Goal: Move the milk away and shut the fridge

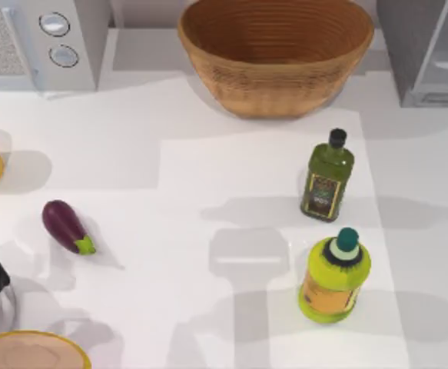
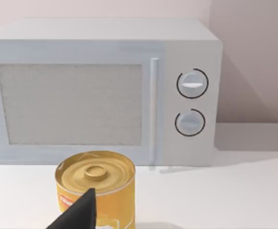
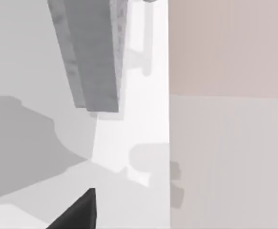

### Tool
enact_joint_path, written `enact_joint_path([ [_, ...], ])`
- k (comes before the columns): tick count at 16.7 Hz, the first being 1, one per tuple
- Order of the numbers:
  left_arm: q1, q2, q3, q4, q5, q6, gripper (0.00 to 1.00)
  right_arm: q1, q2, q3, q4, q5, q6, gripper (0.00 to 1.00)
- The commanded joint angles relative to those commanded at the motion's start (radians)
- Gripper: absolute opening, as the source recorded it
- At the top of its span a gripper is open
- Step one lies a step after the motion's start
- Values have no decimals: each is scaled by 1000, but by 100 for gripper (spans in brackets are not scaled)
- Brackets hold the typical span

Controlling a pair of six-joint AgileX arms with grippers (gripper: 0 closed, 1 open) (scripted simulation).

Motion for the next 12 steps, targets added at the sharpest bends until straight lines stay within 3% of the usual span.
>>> enact_joint_path([
  [4, 0, 0, 0, 0, 0, 0, 100, 181, 17, 16, 211, 14, 221, 100],
  [12, 0, 0, 0, 0, 0, 0, 100, 591, 33, 15, 809, 111, 902, 100],
])
